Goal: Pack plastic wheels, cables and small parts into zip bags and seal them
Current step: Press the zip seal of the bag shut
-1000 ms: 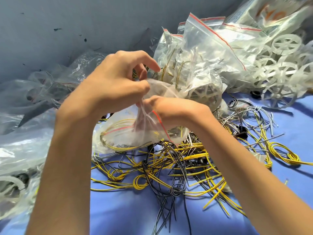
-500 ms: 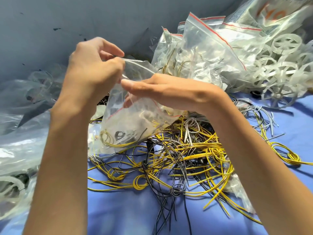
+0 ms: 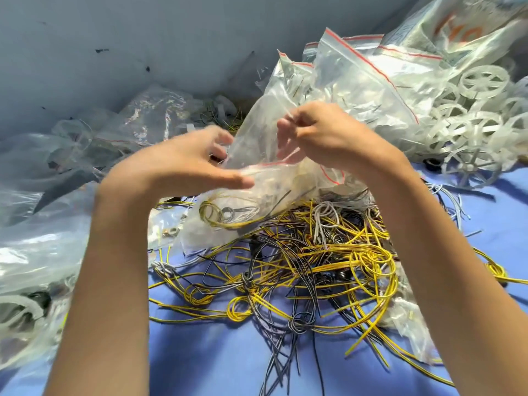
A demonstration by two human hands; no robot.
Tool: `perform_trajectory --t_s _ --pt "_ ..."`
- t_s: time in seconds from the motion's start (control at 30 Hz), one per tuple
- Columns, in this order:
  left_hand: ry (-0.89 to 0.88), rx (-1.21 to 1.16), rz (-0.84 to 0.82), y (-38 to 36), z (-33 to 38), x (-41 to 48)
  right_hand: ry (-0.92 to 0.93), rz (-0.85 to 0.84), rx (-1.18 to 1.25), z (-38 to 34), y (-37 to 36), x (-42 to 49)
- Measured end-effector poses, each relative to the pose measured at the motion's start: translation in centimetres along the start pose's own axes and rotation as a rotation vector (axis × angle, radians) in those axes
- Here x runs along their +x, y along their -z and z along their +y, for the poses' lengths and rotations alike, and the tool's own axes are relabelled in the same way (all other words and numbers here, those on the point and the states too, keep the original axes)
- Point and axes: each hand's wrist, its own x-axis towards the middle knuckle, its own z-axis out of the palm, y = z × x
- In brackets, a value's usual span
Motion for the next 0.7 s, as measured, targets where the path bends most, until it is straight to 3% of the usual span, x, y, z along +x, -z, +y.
perform_trajectory --t_s 0.1,0.23,0.37,0.53,0.6,0.7 --pt "0.049 0.24 -0.124 -0.4 -0.5 0.4 0.009 0.007 0.052 -0.1 -0.4 0.2" --pt "-0.033 0.272 0.042 -0.4 -0.3 0.9 0.046 -0.004 0.03 -0.3 -0.8 -0.1" --pt "0.004 0.234 0.191 0.3 0.0 0.3 0.072 -0.068 0.075 -0.8 -1.4 -0.3" --pt "-0.03 0.291 0.373 2.3 0.3 -1.7 0.256 -0.206 0.109 -1.9 -1.3 -1.0" --pt "-0.169 0.308 0.264 2.8 0.9 -2.9 0.288 -0.222 0.133 -1.7 -0.7 -1.2" --pt "-0.288 0.059 -0.168 2.3 2.6 -4.3 0.272 -0.218 0.151 -1.1 0.2 -1.6"
